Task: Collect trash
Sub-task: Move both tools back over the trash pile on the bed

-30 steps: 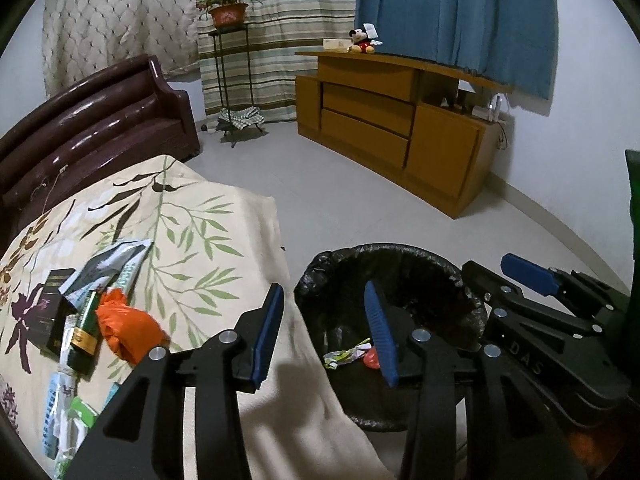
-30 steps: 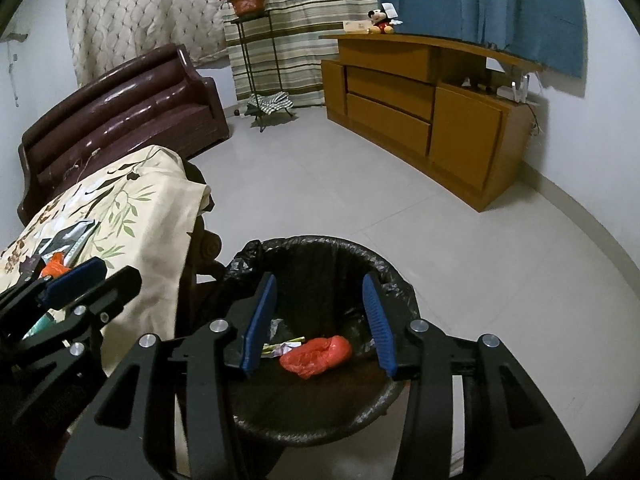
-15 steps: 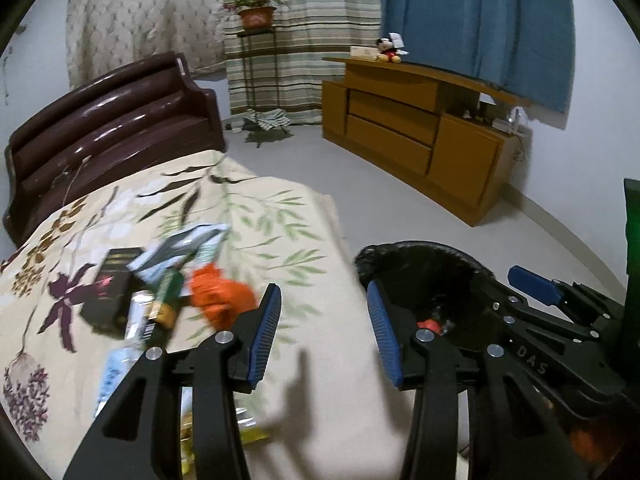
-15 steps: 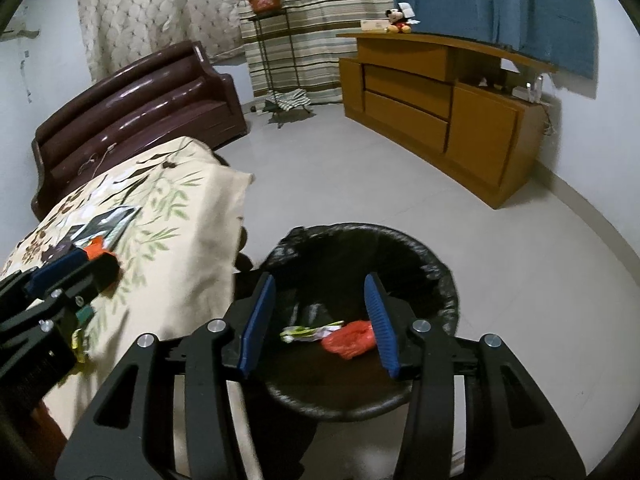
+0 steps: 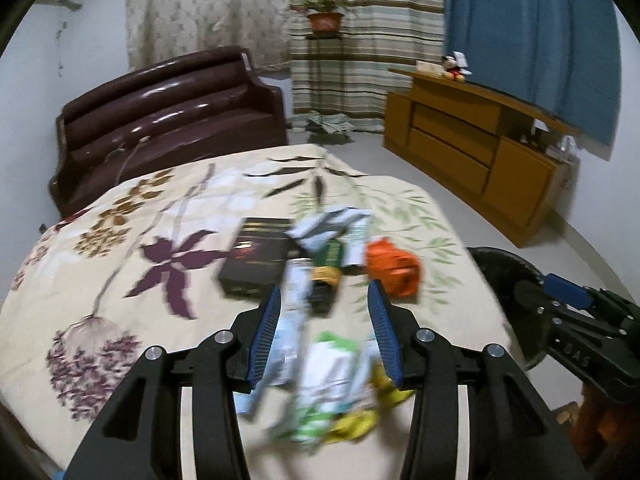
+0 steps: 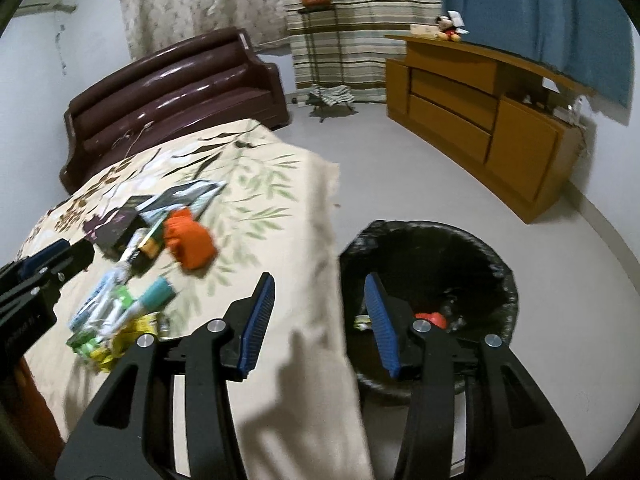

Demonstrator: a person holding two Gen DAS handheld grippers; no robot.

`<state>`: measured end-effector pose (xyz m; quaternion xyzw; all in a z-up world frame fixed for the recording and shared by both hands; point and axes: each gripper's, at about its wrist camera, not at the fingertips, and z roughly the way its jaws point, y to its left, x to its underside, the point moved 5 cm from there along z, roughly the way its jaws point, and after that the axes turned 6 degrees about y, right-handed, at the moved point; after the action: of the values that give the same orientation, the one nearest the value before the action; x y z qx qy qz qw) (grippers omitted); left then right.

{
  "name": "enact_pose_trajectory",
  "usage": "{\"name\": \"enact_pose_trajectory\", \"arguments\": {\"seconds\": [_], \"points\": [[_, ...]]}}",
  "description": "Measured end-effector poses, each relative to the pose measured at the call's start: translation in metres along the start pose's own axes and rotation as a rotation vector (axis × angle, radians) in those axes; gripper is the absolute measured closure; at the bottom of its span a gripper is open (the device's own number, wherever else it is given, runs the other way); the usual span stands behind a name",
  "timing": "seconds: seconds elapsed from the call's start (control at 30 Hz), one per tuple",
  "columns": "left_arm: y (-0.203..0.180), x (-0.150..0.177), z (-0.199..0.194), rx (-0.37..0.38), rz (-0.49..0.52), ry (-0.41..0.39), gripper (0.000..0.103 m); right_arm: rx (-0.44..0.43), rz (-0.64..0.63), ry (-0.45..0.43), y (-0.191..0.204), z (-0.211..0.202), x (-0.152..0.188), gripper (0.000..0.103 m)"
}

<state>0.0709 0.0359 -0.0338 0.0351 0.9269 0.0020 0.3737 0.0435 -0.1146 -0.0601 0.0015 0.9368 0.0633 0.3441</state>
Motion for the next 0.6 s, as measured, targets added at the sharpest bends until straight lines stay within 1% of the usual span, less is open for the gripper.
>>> {"name": "enact_pose_trajectory", "arguments": {"seconds": [0.13,0.2,0.3,0.4,0.6], "points": [[0.029,0.008,-0.004,-0.038,-0.026,-0.001,0.057,-0.022,-0.029,0.010,0.028,0.000,0.002,0.056],[0.042,0.013,-0.006,-0.048,-0.037,0.001,0.057,-0.028,-0.043,0.014,0.041,-0.001,0.004,0.052],[0.061,0.020,-0.006,-0.062,-0.053,0.007,0.057,-0.037,-0.067,0.019,0.061,-0.003,0.007,0.052],[0.080,0.028,-0.006,-0.067,-0.080,0.017,0.057,-0.046,-0.092,0.024,0.081,-0.004,0.011,0.052],[0.104,0.038,-0.011,-0.065,-0.109,0.019,0.057,-0.062,-0.131,0.041,0.117,-0.004,0.022,0.052]]}}
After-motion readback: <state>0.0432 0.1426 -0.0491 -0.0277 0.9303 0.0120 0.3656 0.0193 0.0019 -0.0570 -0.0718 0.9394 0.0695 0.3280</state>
